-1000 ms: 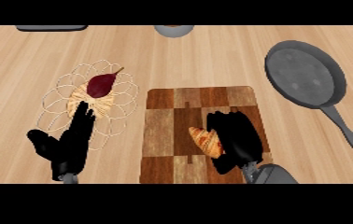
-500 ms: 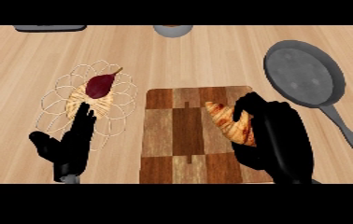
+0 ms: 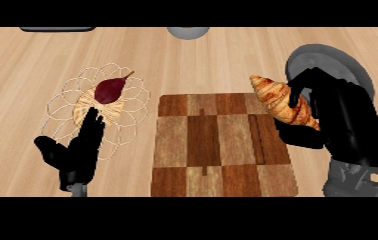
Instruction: Pick the croissant from the cutting board and place it in the pan
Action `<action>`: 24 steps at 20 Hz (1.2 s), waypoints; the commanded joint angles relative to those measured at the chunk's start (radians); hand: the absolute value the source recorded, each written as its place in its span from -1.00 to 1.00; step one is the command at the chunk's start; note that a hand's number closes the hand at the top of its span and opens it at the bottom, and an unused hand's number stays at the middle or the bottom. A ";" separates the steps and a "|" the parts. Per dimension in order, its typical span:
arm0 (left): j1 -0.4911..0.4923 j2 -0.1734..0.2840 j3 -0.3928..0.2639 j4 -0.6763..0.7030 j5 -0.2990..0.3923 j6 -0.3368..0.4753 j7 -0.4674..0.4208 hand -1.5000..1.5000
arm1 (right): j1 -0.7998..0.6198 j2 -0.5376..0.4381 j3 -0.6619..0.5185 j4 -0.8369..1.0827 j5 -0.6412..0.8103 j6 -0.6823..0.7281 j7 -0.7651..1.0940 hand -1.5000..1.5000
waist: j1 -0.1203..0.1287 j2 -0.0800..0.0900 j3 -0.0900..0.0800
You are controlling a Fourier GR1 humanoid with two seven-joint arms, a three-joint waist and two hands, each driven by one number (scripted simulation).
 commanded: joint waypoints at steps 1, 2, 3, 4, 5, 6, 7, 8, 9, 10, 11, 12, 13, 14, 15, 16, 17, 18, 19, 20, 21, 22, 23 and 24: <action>0.020 0.031 0.023 0.027 0.026 -0.042 0.021 0.00 | -0.077 -0.013 -0.162 0.151 -0.113 -0.041 -0.096 1.00 | 0.007 0.008 -0.007; 0.016 -0.002 -0.011 0.035 -0.012 -0.009 0.012 0.00 | -0.045 -0.036 -0.160 0.146 -0.086 -0.058 -0.135 1.00 | 0.002 0.007 -0.007; -0.029 -0.009 -0.019 0.028 -0.016 0.009 0.063 0.00 | -0.098 -0.013 -0.140 0.213 -0.045 -0.081 -0.122 1.00 | 0.004 0.008 -0.007; 0.032 -0.009 -0.026 -0.008 -0.010 0.000 0.046 0.00 | -0.142 -0.080 -0.251 0.289 -0.105 -0.098 -0.189 1.00 | 0.012 0.010 -0.007; -0.014 -0.009 -0.014 0.042 -0.027 0.012 0.023 0.00 | -0.148 -0.073 -0.229 0.368 -0.048 -0.160 -0.217 1.00 | 0.011 0.012 -0.007; 0.031 0.009 -0.002 -0.007 0.001 -0.016 0.037 0.00 | -0.102 -0.068 -0.216 0.357 -0.032 -0.179 -0.236 1.00 | 0.008 0.008 -0.007; -0.013 -0.045 -0.024 0.062 -0.024 0.026 0.015 0.00 | -0.182 -0.094 -0.259 0.408 -0.073 -0.139 -0.235 1.00 | 0.007 0.010 -0.008; 0.038 -0.019 -0.032 0.015 -0.013 -0.021 -0.001 0.00 | -0.201 -0.123 -0.302 0.517 -0.069 -0.204 -0.303 1.00 | 0.019 0.013 -0.007; -0.035 -0.019 -0.016 0.038 -0.011 0.002 0.044 0.00 | -0.183 -0.109 -0.305 0.589 -0.067 -0.274 -0.361 1.00 | 0.016 0.015 -0.007; -0.019 -0.025 -0.013 0.067 -0.015 -0.008 -0.008 0.00 | -0.227 -0.125 -0.304 0.647 -0.058 -0.262 -0.373 1.00 | 0.016 0.013 -0.007; -0.026 -0.040 -0.027 0.096 -0.039 0.015 -0.009 0.00 | -0.229 -0.123 -0.328 0.712 -0.068 -0.315 -0.416 1.00 | 0.019 0.017 -0.007; -0.030 -0.008 0.004 0.063 0.009 -0.026 0.018 0.00 | -0.277 -0.161 -0.349 0.781 -0.054 -0.316 -0.431 1.00 | 0.026 0.017 -0.007; 0.016 -0.024 -0.036 -0.007 -0.017 -0.005 0.032 0.00 | -0.273 -0.129 -0.340 0.874 -0.032 -0.389 -0.462 1.00 | 0.042 0.019 -0.005; -0.057 -0.018 -0.006 0.092 -0.015 -0.008 0.013 0.00 | -0.339 -0.146 -0.365 0.920 -0.057 -0.382 -0.479 1.00 | 0.026 0.018 -0.007; 0.004 -0.021 -0.029 0.017 -0.025 -0.002 0.017 0.00 | -0.362 -0.152 -0.397 1.003 -0.100 -0.393 -0.533 1.00 | 0.039 0.019 -0.006; 0.042 -0.013 -0.035 0.010 -0.011 -0.035 0.003 0.00 | -0.384 -0.184 -0.448 1.037 -0.142 -0.394 -0.562 1.00 | 0.051 0.023 -0.005; -0.010 -0.022 -0.033 0.021 -0.027 0.001 0.037 0.00 | -0.371 -0.193 -0.457 1.101 -0.155 -0.414 -0.628 1.00 | 0.039 0.022 -0.005; 0.000 0.010 0.001 0.050 0.017 -0.065 -0.007 0.00 | -0.406 -0.197 -0.456 1.164 -0.134 -0.438 -0.640 1.00 | 0.058 0.030 -0.005; -0.043 -0.016 -0.029 0.039 -0.030 -0.002 0.041 0.00 | -0.465 -0.226 -0.467 1.230 -0.134 -0.431 -0.663 1.00 | 0.047 0.025 -0.005; -0.020 0.004 -0.026 0.003 -0.016 -0.024 0.050 0.00 | -0.468 -0.230 -0.488 1.286 -0.137 -0.462 -0.682 1.00 | 0.063 0.030 -0.004; -0.039 -0.018 -0.010 0.071 -0.016 -0.012 0.007 0.00 | -0.449 -0.220 -0.504 1.315 -0.151 -0.509 -0.730 1.00 | 0.056 0.034 -0.004; -0.039 -0.016 -0.035 0.030 -0.013 -0.026 0.046 0.00 | -0.472 -0.240 -0.501 1.370 -0.142 -0.504 -0.763 1.00 | 0.063 0.033 -0.003; -0.036 -0.035 -0.045 0.010 -0.020 -0.005 0.045 0.00 | -0.467 -0.297 -0.467 1.357 -0.014 -0.566 -0.620 1.00 | 0.073 0.038 -0.004; -0.005 0.001 -0.041 0.021 -0.019 -0.053 0.007 0.00 | -0.476 -0.304 -0.449 1.428 -0.010 -0.473 -0.598 -1.00 | 0.085 0.041 -0.005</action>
